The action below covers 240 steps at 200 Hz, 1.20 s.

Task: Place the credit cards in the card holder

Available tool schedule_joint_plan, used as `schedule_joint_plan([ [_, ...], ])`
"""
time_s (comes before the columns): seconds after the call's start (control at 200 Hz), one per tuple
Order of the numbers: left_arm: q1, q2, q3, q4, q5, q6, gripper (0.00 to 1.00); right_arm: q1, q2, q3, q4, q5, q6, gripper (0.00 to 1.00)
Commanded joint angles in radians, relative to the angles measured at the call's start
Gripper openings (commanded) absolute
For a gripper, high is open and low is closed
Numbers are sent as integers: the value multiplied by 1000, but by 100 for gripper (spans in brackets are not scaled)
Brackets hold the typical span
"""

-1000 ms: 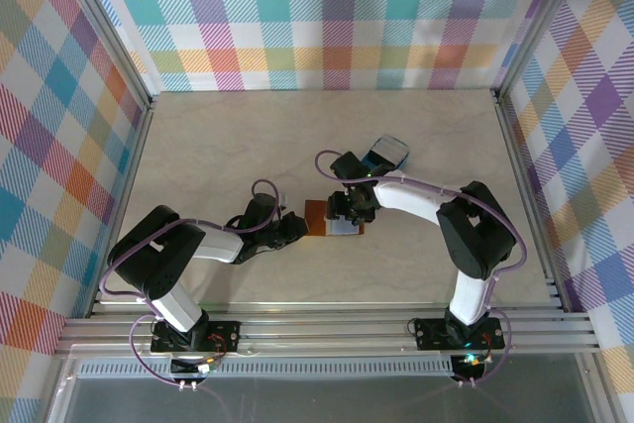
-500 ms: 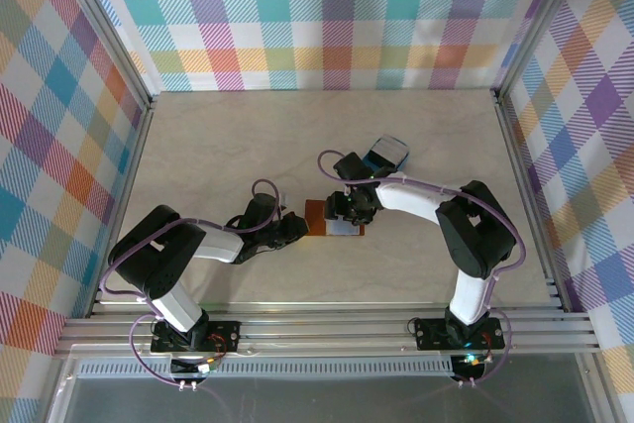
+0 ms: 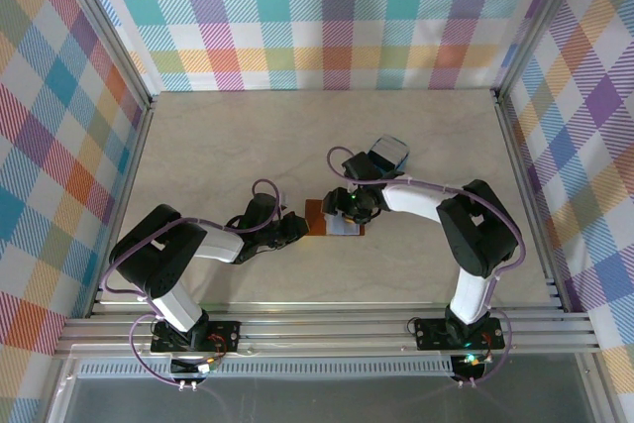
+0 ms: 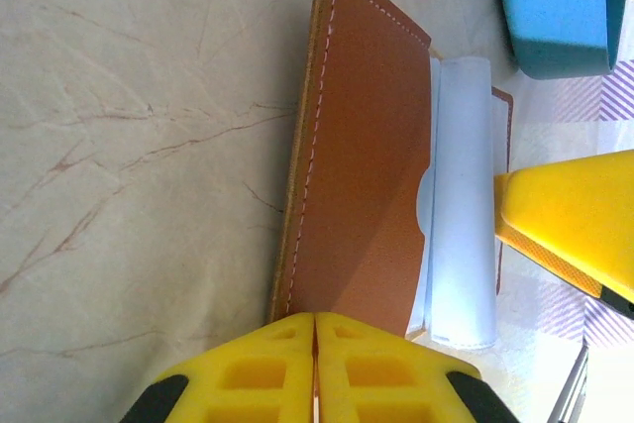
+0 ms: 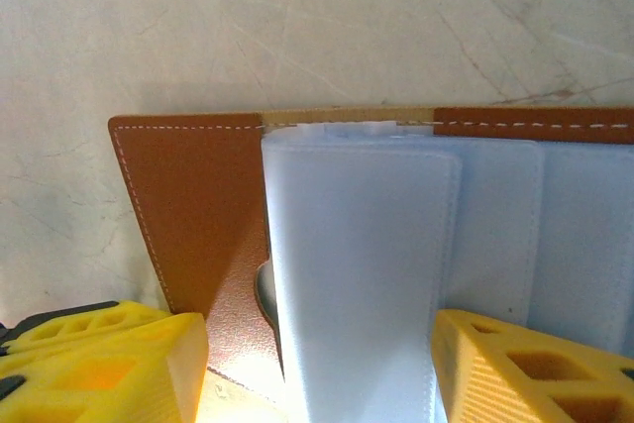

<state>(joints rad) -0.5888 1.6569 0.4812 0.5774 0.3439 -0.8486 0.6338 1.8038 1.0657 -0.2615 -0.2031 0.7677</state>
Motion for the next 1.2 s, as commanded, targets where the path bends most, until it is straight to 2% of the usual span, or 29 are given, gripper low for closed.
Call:
schedule_joint_plan([
  [0.0, -13, 41, -3, -17, 7, -1, 10, -2, -24, -11, 42, -33, 10, 62],
  [0.145, -13, 45, -4, -17, 7, 0, 10, -5, -36, -27, 65, -43, 14, 61],
  [0.44, -12, 48, -9, -29, -11, -6, 10, -5, -65, 16, -104, 141, -32, 62],
  [0.945, -13, 65, -3, -32, -12, -7, 10, -5, -69, 2, -127, 181, -32, 66],
  [1.195, -12, 65, -3, -32, -11, -7, 10, -6, -56, -8, -103, 146, -30, 66],
])
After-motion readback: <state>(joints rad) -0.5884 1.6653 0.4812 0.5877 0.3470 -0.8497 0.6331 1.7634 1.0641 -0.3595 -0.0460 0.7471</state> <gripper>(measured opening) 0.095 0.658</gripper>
